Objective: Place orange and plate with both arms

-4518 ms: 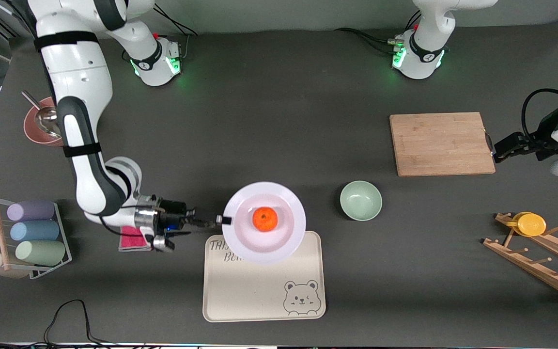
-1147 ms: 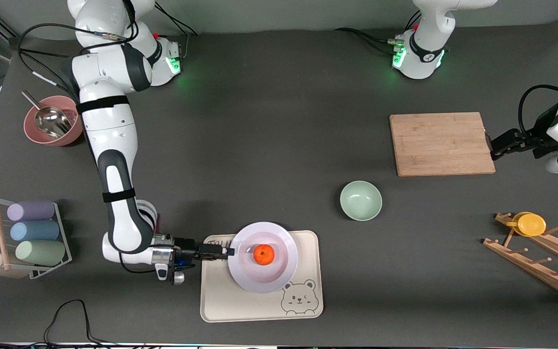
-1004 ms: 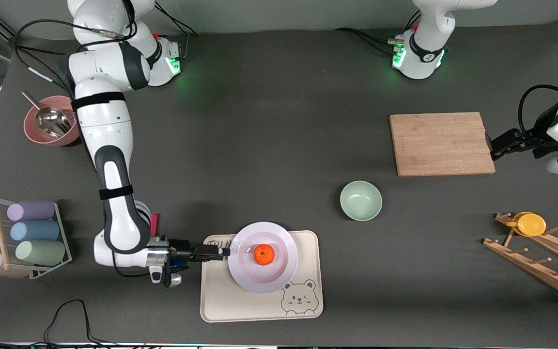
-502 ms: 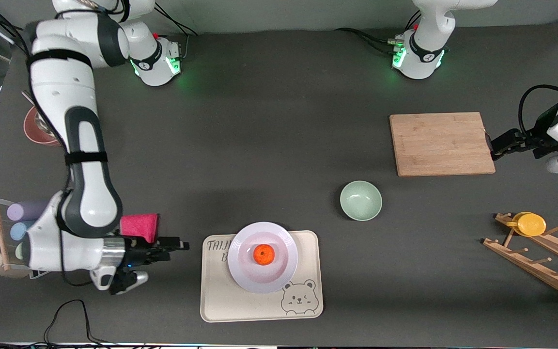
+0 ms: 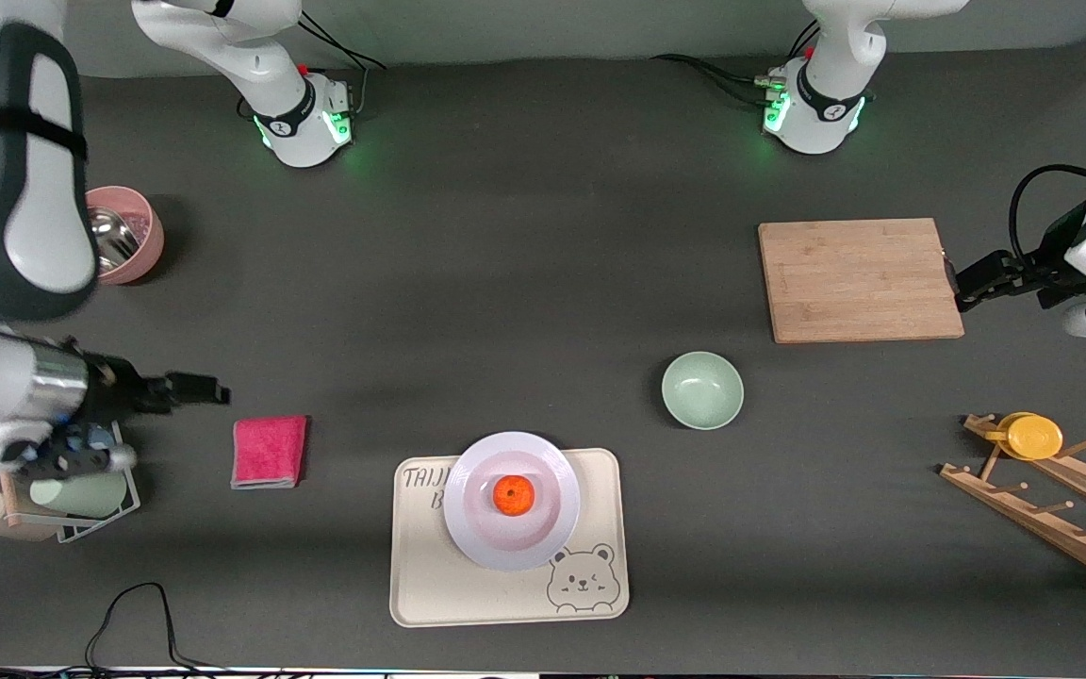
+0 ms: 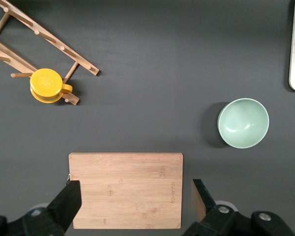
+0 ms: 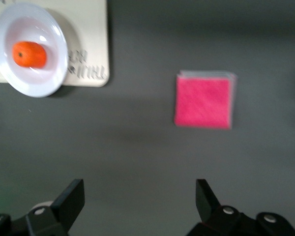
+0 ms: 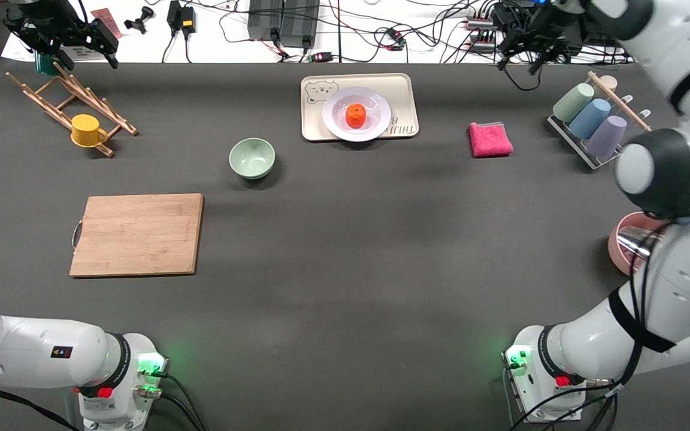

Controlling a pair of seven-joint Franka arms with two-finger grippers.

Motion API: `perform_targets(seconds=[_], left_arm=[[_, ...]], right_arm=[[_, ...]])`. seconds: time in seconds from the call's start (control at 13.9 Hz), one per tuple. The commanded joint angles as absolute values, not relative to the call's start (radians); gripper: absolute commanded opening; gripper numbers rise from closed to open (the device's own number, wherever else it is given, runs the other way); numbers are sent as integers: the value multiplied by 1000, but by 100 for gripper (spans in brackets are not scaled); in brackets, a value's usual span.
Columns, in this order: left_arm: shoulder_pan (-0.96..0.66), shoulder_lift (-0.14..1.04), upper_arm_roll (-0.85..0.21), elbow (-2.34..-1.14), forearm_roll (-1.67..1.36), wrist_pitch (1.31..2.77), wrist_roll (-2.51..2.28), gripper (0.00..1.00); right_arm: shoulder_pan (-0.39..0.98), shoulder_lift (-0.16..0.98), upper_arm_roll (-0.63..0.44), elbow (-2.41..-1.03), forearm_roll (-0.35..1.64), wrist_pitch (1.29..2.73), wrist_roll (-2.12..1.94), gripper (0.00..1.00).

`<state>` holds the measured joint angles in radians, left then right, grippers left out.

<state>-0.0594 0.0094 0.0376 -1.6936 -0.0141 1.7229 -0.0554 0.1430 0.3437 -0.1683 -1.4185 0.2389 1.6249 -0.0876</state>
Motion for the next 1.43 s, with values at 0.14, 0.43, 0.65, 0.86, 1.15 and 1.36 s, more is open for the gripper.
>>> perform_targets(seconds=[0.14,0.43,0.65,0.86,1.15,1.36], left_arm=[[-64,-3,41,-1692,-3,1703,-60,100],[-66,-3,40,-1692,-3,1703,-60,100],[-67,0,40,-1693,-3,1710,-60,100],[-67,2,40,-1694,-2,1712,-60,100],[-69,5,38,-1692,-2,1712,-60,100],[-71,8,38,-1692,-2,1715,-58,100]], right_arm=[[8,74,0,-1647,68,1640,21,100],[11,70,-18,-1576,22,1586,8,100],[38,144,-76,-1485,21,1582,-20,100],[61,143,-110,-1485,21,1580,-28,100],[66,132,-110,-1480,3,1551,-26,100],[66,130,-110,-1480,-6,1551,-25,100]])
